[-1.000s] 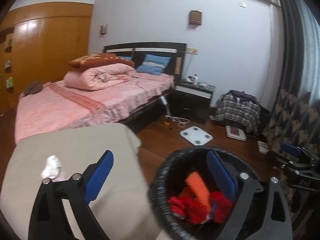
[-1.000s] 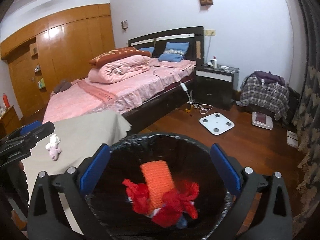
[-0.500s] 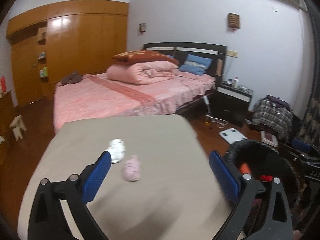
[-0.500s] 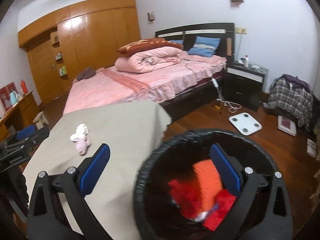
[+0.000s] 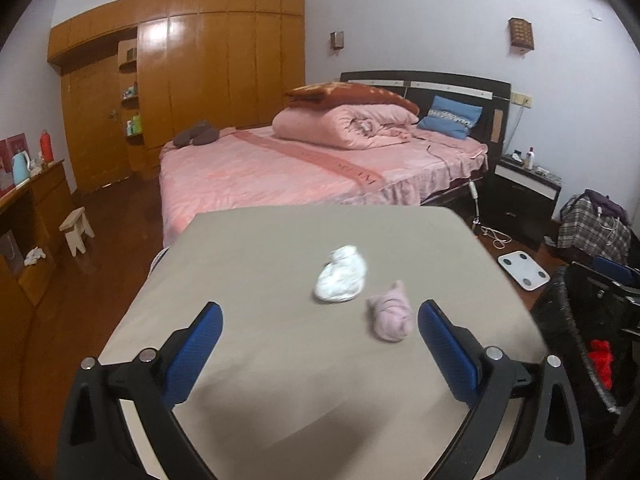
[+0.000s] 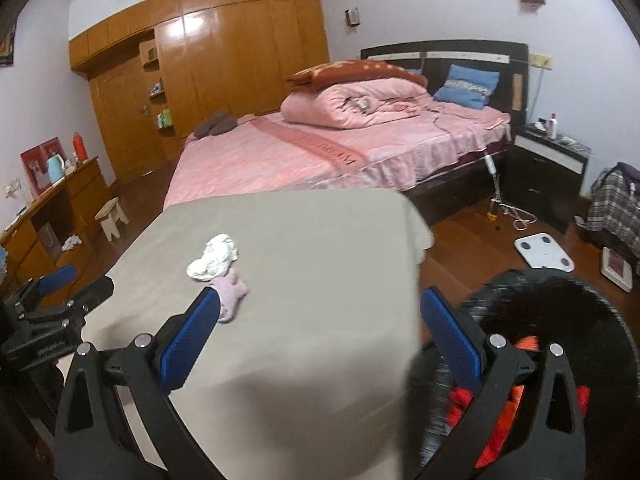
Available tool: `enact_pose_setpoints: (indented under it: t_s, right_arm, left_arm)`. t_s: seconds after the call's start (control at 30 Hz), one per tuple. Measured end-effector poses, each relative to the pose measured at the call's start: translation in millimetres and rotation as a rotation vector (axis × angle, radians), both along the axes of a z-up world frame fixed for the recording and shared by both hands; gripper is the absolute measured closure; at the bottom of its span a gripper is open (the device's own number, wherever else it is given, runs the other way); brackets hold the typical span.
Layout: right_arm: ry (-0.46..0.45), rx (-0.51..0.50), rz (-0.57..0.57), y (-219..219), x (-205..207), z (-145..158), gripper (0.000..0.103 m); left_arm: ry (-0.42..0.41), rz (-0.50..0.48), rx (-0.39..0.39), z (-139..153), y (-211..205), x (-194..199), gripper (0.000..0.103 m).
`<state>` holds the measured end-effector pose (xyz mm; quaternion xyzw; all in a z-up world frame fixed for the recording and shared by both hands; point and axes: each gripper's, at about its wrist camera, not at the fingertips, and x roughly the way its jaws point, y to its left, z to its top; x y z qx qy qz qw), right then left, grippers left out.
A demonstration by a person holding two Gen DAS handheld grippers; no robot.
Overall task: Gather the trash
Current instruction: 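Move both open tools back over the table toward the tissue and cloth, then grasp the pink cloth with the right tool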
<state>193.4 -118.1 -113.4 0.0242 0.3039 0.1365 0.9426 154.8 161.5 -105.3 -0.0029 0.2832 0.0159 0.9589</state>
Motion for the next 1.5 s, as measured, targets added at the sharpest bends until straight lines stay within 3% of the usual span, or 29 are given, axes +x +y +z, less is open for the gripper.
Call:
enact_pose_setpoints:
  t_s: [0.7, 0.97, 1.2, 1.3, 1.5]
  right_arm:
    - [0.139, -0.057, 0.090, 121.1, 70.7, -73.2, 0.006]
    - [0.214, -0.068, 0.133, 137.0, 81.8, -89.0, 0.031]
    - [0.263, -0.045, 0.183, 138.3, 83.9, -95.9, 0.063]
    - [0.265, -0.036, 0.202, 138.7, 82.2, -93.2, 0.069]
    - [0.229, -0.017, 0.167, 116.7, 86.2, -78.0, 0.070]
  left_arm:
    - [0.054, 0.121, -0.031, -47.0, 78.7, 23.9, 0.007]
    - [0.063, 0.126, -0.040, -53.4, 86.7, 31.2, 0.007]
    - [0.072, 0.126, -0.048, -57.6, 86.1, 36.6, 0.007]
    - [0.075, 0.119, -0.048, -58.2, 82.8, 39.4, 0.007]
    - [0.064, 0.080, -0.055, -52.4, 66.4, 56.3, 0.007]
